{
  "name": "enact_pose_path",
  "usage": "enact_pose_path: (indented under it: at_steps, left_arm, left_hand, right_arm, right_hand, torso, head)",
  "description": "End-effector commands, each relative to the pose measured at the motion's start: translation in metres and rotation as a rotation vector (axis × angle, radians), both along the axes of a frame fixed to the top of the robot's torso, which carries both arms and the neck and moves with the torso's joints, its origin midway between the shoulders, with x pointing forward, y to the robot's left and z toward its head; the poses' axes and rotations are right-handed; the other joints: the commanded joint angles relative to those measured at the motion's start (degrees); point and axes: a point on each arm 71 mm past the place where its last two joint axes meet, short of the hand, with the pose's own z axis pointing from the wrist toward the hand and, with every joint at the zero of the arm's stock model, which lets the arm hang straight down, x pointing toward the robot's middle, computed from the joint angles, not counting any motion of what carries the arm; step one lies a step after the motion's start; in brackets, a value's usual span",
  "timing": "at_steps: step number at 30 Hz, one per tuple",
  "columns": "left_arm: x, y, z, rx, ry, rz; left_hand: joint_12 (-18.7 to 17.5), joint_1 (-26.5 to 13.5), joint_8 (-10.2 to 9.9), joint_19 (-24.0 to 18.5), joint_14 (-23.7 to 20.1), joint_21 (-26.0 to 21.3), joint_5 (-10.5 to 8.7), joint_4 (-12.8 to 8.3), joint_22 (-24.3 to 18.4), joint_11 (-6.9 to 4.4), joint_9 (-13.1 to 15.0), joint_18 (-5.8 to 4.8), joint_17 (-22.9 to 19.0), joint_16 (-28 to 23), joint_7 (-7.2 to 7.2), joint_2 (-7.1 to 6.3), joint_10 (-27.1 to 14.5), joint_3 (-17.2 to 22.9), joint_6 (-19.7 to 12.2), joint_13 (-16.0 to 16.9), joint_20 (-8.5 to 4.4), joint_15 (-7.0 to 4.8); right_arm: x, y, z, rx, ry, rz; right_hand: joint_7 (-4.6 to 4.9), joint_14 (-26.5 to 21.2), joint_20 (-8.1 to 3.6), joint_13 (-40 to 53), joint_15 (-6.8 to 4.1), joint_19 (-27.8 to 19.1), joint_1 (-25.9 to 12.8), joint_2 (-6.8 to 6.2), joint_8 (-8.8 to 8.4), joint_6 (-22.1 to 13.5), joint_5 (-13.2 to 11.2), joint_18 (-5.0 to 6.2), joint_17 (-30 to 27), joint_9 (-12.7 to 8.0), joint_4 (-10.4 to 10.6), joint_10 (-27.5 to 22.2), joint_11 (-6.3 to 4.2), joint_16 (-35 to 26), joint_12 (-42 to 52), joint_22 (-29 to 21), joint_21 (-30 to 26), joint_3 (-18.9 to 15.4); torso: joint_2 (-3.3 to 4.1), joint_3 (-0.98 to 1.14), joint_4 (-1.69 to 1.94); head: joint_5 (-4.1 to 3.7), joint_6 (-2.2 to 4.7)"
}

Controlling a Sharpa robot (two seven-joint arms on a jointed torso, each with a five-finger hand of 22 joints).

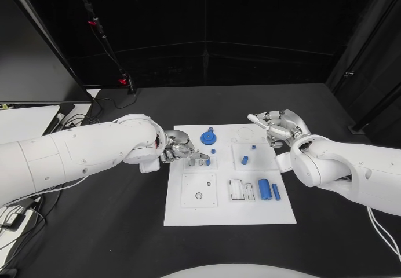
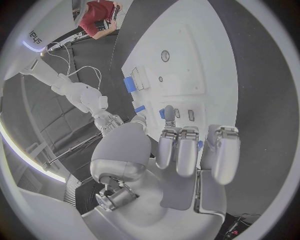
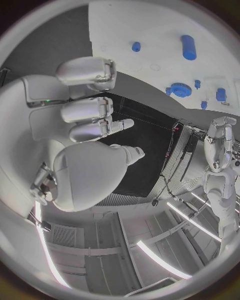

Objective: Assemble the parts on the task board

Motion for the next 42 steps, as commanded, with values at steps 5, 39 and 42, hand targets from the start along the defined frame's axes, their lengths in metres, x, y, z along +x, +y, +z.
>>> enact_pose_path:
  at_steps: [5,39,42]
  left_arm:
    - [0.006,-0.008,-0.005,0.085,-0.046,-0.053]
    - [0.018,-0.036,-0.009,0.154,-0.088,-0.007]
    - [0.018,-0.039,-0.009,0.148,-0.089,-0.006]
  left_hand:
    - [0.2,0.22,-1.49,6.18,6.02,0.18,-1.0,0.03,15.06,-0.57,0.56,-0.36,15.06,0.04,0.0,-0.53,5.88,-1.39,0.79,15.07,-0.69,-0.62]
    - [0.2,0.86,-4.02,6.18,6.02,0.18,0.04,-0.05,15.06,-0.3,3.35,-0.36,15.06,0.04,0.41,0.74,5.88,-3.02,-0.55,15.07,-0.91,-0.59]
    - [0.2,0.79,-3.94,6.18,6.02,0.18,-0.29,-0.03,15.06,-0.24,3.71,-0.36,15.06,0.04,0.46,0.68,5.88,-3.27,-0.62,15.07,-0.88,-0.58]
  right_arm:
    - [0.0,0.002,-0.002,-0.009,0.027,0.014]
    - [0.002,0.007,-0.006,-0.032,0.052,0.018]
    - [0.003,0.007,-0.006,-0.034,0.055,0.016]
  right_hand:
    - [-0.16,6.16,0.52,15.09,0.33,2.49,2.8,0.81,0.06,-0.09,0.71,0.9,15.09,-0.22,-0.94,5.86,0.2,0.14,0.19,12.89,0.25,-0.52]
    - [-0.15,6.16,0.5,15.09,0.3,2.99,3.37,1.08,0.03,-0.12,1.03,0.72,15.09,-0.26,-0.97,5.86,0.18,0.14,0.19,13.2,0.78,-0.72]
    - [-0.14,6.16,0.49,15.09,0.3,2.99,3.36,1.09,0.03,-0.12,1.02,0.72,15.09,-0.26,-0.94,5.86,0.19,0.14,0.19,13.2,0.78,-0.74]
  torso:
    - [-0.03,0.06,0.01]
    - [-0.01,0.09,0.1]
    - [-0.06,0.09,0.14]
  head:
    - [0.0,0.0]
    - [-0.7,-0.29]
    - [-0.82,-0.37]
